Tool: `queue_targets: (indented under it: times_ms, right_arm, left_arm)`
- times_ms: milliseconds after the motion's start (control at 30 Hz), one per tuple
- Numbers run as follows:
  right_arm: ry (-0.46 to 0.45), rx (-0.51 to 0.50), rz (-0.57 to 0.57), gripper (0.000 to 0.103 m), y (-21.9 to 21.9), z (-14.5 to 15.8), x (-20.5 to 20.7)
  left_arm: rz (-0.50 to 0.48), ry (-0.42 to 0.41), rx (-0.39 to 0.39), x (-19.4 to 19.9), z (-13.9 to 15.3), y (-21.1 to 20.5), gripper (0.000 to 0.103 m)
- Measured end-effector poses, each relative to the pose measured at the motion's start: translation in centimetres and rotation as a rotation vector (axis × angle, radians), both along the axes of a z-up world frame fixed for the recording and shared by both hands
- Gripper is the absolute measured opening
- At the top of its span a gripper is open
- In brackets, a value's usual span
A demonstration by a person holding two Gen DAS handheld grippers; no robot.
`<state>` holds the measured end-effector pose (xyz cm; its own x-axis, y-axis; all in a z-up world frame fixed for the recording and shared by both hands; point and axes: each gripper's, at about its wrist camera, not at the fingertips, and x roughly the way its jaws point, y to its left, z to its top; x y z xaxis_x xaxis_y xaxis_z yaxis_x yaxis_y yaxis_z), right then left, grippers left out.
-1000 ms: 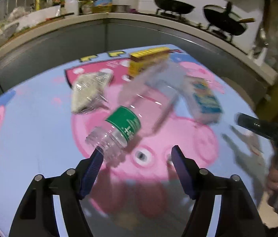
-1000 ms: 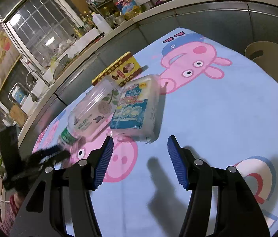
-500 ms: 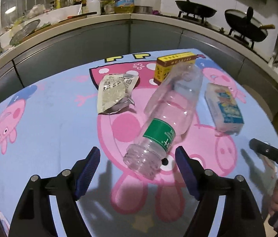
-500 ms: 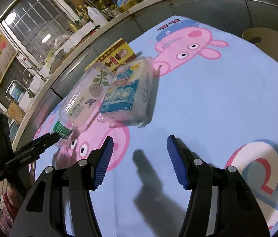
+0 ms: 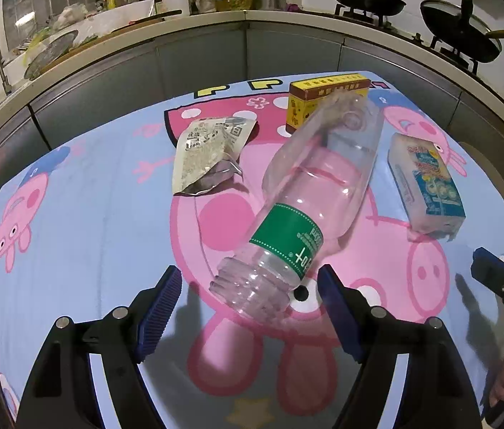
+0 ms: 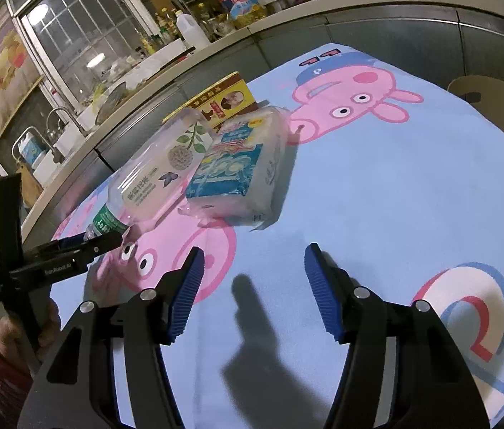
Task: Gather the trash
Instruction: 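Lower the left tool onto the clear bottle neck and close it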
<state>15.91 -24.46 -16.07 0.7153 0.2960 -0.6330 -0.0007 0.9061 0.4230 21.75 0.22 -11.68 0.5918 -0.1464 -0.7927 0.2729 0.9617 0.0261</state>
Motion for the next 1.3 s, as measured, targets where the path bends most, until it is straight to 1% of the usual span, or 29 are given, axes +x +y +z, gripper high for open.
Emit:
queue_targets:
  times_ms: [133,433,900,1200,1300]
  right_arm:
    - [-0.001,0.002,0.001,0.059,0.0,0.0,0.0]
    - [-0.014,-0.003,0.01,0.059,0.0,-0.1,-0.2]
    - [-0.031,0.004,0.015,0.06,-0.1,-0.2,-0.4]
    - [-0.036,0.003,0.017,0.062,-0.1,-0.3,-0.3]
    - [-0.038,-0.005,0.022,0.064,0.0,-0.3,-0.3]
  left_arm:
    - [-0.007,0.001,0.013,0.2,0.0,-0.6,0.078]
    - [-0.021,0.008,0.044,0.3,-0.1,-1.8,0.067]
    - [-0.007,0.019,0.078,0.7,-1.0,-2.3,0.065]
    - [0.007,0.031,0.06,0.8,-1.2,-2.1,0.065]
    - [0.013,0.048,0.041,1.1,-1.2,-2.0,0.061]
